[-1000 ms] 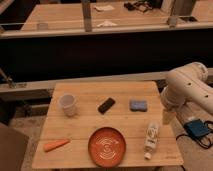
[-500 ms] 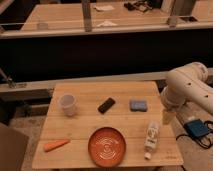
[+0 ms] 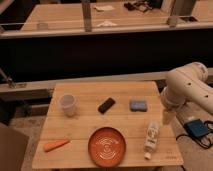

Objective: Place the bottle in the ceramic bowl

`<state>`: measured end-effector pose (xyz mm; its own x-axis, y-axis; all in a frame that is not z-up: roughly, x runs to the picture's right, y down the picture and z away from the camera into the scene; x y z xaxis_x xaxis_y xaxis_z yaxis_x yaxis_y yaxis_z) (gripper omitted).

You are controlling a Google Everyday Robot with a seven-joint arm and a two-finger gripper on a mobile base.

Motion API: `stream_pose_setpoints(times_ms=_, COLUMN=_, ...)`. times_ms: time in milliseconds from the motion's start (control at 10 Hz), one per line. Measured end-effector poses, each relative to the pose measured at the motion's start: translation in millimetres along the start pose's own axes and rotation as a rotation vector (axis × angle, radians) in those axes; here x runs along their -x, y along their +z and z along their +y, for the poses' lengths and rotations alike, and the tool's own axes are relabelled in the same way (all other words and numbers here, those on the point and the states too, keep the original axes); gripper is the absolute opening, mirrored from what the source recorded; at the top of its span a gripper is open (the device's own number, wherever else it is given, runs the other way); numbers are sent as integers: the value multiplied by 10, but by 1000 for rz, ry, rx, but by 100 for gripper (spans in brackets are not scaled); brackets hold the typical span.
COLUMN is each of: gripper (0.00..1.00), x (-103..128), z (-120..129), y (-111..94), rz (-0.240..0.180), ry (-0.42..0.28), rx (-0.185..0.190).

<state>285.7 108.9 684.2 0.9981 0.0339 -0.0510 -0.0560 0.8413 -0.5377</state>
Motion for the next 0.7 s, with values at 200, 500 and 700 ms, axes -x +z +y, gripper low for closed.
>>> stream_pose_setpoints(times_ms=200, gripper=80, x=47, z=74, y=129, rz=-20, ry=-20, rx=8)
stream_pose_setpoints(times_ms=500, gripper=80, x=88, z=128, y=217, rz=-33, ry=-42, rx=13)
stream_pose_setpoints(times_ms=700, gripper=80, x=108, z=155, y=230, rz=-39, ry=-57, rx=14)
